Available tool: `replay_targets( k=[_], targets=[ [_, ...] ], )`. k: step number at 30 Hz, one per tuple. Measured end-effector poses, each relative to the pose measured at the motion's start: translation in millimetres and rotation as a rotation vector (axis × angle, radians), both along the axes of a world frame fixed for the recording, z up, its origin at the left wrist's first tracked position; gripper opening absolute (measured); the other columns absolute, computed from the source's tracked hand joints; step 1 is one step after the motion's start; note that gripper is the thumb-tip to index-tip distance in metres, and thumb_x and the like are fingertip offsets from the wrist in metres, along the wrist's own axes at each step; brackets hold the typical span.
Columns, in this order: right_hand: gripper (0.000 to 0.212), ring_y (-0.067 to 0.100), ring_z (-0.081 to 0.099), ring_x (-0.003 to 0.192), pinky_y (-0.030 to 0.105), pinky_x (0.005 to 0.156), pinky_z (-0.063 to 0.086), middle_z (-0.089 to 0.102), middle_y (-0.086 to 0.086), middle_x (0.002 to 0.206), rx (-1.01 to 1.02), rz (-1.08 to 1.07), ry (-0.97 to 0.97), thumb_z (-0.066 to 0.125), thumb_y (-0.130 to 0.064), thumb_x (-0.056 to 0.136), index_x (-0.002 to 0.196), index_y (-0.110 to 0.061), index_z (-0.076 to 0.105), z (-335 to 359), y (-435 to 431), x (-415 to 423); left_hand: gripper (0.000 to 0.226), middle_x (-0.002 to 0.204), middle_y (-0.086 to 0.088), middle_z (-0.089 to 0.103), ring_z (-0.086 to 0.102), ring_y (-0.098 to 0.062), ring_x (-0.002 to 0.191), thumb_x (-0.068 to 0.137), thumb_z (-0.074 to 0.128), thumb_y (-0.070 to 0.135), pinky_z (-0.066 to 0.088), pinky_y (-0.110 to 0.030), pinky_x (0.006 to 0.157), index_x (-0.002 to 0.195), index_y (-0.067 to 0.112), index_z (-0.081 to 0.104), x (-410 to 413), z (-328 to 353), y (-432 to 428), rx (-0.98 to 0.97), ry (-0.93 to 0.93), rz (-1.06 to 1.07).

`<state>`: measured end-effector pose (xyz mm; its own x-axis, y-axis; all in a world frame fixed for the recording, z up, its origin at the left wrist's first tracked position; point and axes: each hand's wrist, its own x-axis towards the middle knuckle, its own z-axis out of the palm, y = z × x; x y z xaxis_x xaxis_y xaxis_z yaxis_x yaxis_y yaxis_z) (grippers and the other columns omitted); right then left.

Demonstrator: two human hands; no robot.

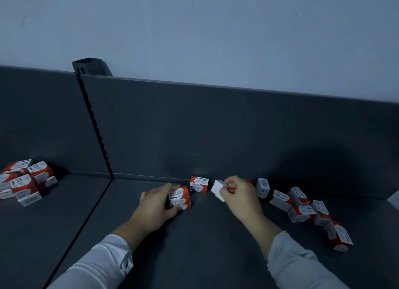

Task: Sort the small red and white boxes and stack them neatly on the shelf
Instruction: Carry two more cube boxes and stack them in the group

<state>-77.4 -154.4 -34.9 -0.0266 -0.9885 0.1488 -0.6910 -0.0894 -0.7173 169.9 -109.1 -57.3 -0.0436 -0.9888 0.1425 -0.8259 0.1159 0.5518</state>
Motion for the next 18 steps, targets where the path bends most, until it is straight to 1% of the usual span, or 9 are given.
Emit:
replay_targets(
  k=[2,4,6,8,11,13,15,16,18],
  targets=[
    [0.013,0.005,0.063,0.079,0.027,0.072,0.051,0.069,-0.009,0.090,0.092,0.081,-0.175,0.061,-0.014,0.088,0.092,-0.024,0.068,1,4,-5,0.044,0.107,0.023,0.059,0.051,-0.003,0.106,0.082,0.068,0.041,0.025,-0.028,0.089,0.121,0.039,0.049,4,-2,-3,0.002,0.019,0.017],
    [0.018,0.003,0.064,0.071,0.025,0.066,0.053,0.071,-0.009,0.088,0.231,0.223,-0.226,0.059,-0.011,0.091,0.092,-0.025,0.070,-1,10,-1,0.046,0.110,0.024,0.060,0.050,-0.003,0.108,0.081,0.069,0.041,0.025,-0.028,0.090,0.123,0.040,0.048,7,-4,-4,0.017,0.033,0.018],
    [0.018,0.005,0.065,0.080,0.020,0.071,0.054,0.071,-0.010,0.094,0.298,0.344,-0.106,0.057,-0.016,0.095,0.101,-0.024,0.072,-8,13,7,0.049,0.112,0.024,0.060,0.050,-0.002,0.110,0.081,0.069,0.041,0.025,-0.028,0.091,0.126,0.040,0.047,9,-6,-6,0.022,0.034,0.011],
    [0.020,0.002,0.061,0.090,0.011,0.078,0.046,0.066,-0.011,0.102,0.209,0.390,0.063,0.057,-0.020,0.096,0.108,-0.022,0.072,-14,11,16,0.049,0.112,0.024,0.060,0.050,-0.004,0.110,0.082,0.068,0.041,0.025,-0.029,0.092,0.127,0.040,0.047,10,-6,-8,0.031,0.024,0.002],
    [0.020,-0.001,0.052,0.082,0.005,0.071,0.038,0.055,-0.008,0.100,0.021,0.314,0.166,0.059,-0.017,0.093,0.111,-0.017,0.067,-12,5,31,0.049,0.114,0.024,0.059,0.049,-0.004,0.111,0.083,0.068,0.042,0.024,-0.028,0.092,0.128,0.039,0.046,11,-4,-9,0.027,0.012,-0.004],
    [0.024,0.002,0.052,0.080,0.009,0.072,0.040,0.055,-0.006,0.104,-0.089,0.232,0.173,0.061,-0.014,0.092,0.116,-0.015,0.064,-6,-1,39,0.050,0.115,0.023,0.060,0.049,-0.005,0.112,0.083,0.069,0.041,0.024,-0.029,0.093,0.128,0.039,0.047,11,-3,-8,0.037,0.013,-0.008],
    [0.032,0.014,0.055,0.101,0.026,0.085,0.048,0.056,-0.001,0.118,-0.155,0.191,0.241,0.061,-0.016,0.092,0.125,-0.016,0.060,-2,-8,47,0.051,0.116,0.023,0.060,0.049,-0.006,0.112,0.083,0.069,0.041,0.024,-0.030,0.095,0.128,0.039,0.046,11,-3,-9,0.043,0.011,-0.017],
    [0.036,0.018,0.051,0.113,0.032,0.092,0.047,0.054,-0.001,0.125,-0.144,0.186,0.302,0.060,-0.018,0.093,0.129,-0.018,0.057,0,-12,51,0.051,0.116,0.023,0.060,0.049,-0.006,0.112,0.083,0.069,0.041,0.024,-0.030,0.095,0.129,0.039,0.046,12,-2,-9,0.052,0.012,-0.019],
    [0.038,0.020,0.045,0.123,0.033,0.096,0.042,0.052,-0.003,0.132,-0.065,0.197,0.405,0.059,-0.023,0.096,0.132,-0.020,0.053,0,-15,57,0.051,0.116,0.022,0.061,0.049,-0.005,0.113,0.082,0.069,0.041,0.024,-0.031,0.096,0.128,0.039,0.047,13,-3,-10,0.047,0.021,-0.014]
  ],
)
